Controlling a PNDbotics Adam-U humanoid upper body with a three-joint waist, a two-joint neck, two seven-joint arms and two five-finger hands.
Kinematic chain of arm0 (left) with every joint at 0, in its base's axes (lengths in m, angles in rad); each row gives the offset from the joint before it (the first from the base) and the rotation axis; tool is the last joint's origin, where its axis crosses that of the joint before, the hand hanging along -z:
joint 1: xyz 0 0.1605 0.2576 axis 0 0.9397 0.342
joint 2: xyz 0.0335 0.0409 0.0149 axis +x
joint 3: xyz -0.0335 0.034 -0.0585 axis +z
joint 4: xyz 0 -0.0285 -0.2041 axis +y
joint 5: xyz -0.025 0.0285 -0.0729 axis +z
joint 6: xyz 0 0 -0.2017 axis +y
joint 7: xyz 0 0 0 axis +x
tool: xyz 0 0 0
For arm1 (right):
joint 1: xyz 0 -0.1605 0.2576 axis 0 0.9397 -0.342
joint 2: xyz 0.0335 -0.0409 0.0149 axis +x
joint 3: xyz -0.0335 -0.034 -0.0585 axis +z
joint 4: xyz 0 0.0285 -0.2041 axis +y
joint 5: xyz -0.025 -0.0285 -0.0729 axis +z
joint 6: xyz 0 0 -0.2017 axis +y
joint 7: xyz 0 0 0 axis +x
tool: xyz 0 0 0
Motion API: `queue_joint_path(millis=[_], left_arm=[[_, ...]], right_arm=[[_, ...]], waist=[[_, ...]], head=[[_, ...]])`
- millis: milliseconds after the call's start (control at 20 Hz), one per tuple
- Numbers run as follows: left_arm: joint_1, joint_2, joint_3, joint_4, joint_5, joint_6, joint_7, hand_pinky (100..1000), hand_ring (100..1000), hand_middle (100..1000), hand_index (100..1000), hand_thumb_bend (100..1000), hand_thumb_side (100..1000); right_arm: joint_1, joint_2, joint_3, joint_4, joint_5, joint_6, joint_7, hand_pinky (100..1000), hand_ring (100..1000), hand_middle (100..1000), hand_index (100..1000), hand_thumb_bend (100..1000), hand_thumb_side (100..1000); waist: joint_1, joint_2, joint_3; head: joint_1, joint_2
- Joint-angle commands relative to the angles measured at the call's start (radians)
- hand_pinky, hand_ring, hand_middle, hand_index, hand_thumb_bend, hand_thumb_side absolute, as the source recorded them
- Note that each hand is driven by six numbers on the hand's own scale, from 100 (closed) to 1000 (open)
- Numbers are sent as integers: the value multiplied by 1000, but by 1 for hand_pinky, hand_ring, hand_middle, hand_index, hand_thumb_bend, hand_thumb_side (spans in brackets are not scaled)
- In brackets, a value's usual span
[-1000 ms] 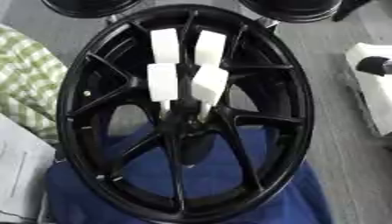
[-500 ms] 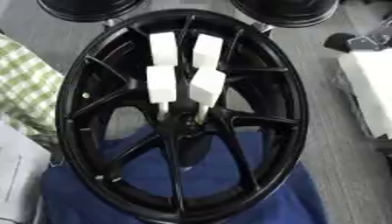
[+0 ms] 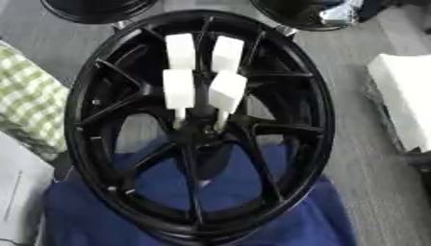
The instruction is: Pull the pin out of the wheel hub.
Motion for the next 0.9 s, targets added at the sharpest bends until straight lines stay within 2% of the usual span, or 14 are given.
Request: queue_joint_path(millis=[50,300,700,900], left_arm=[[-8,13,20,2,4,4,12,708,717,524,746,228,659],[-11,7,31,27,7,18,23,707,717,521,742,226,666],[-6,10,41,40,9,25,36,707,717,520,739,219,670],[0,9,45,44,8,27,43,707,717,520,739,219,671]], right_arm=[[-37,28,6,52,30,27,12,903,812,756,856,259,480],[-59,78,23,94,54,43,24,901,807,750,855,261,489],[-60,71,30,47,64,57,35,891,798,735,852,261,489],[-70,94,28,46,76,65,39,887,797,735,850,261,473]], waist=[[0,-25,2],[-2,-25,4],[-2,-24,5],[-2,-28,-1]], head=[[-7,15],[-10,16],[2,16],[8,16]])
